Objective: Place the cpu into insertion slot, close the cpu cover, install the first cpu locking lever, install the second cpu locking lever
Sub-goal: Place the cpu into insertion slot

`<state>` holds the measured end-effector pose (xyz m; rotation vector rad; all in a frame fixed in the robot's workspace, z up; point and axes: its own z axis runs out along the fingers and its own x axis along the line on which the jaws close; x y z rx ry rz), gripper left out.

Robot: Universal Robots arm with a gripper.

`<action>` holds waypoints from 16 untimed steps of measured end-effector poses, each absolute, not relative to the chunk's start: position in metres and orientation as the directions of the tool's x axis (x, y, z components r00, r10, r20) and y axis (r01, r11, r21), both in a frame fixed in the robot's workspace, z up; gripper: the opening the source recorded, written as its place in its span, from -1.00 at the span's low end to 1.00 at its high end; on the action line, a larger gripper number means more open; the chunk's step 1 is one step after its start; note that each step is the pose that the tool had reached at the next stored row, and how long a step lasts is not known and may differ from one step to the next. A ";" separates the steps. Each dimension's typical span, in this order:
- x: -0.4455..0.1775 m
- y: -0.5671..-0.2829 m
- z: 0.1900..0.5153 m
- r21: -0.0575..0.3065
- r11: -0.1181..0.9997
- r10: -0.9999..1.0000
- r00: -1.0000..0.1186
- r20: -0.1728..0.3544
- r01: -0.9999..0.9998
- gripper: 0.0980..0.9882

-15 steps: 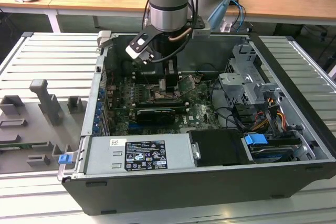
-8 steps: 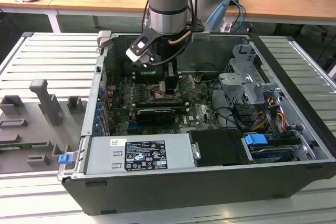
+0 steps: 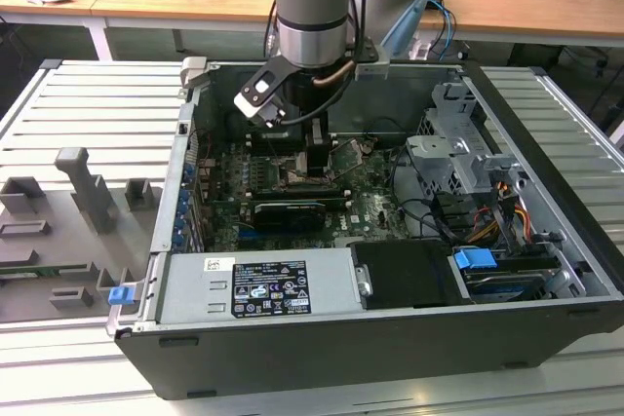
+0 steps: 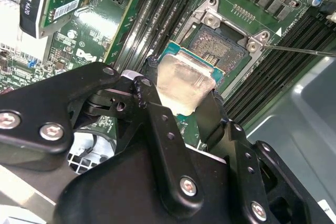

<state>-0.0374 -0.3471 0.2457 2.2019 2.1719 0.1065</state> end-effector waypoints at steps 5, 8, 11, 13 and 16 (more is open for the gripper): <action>-0.037 -0.347 0.243 0.082 -0.014 1.000 0.013 0.016 0.997 -0.03; -0.037 -0.347 0.240 0.082 -0.014 1.000 0.013 0.016 0.997 -0.03; -0.037 -0.347 0.239 0.082 -0.014 1.000 0.013 0.016 0.997 -0.03; -0.037 -0.347 0.238 0.082 -0.014 1.000 0.013 0.016 0.997 -0.03; -0.037 -0.347 0.236 0.082 -0.014 1.000 0.013 0.016 0.997 -0.03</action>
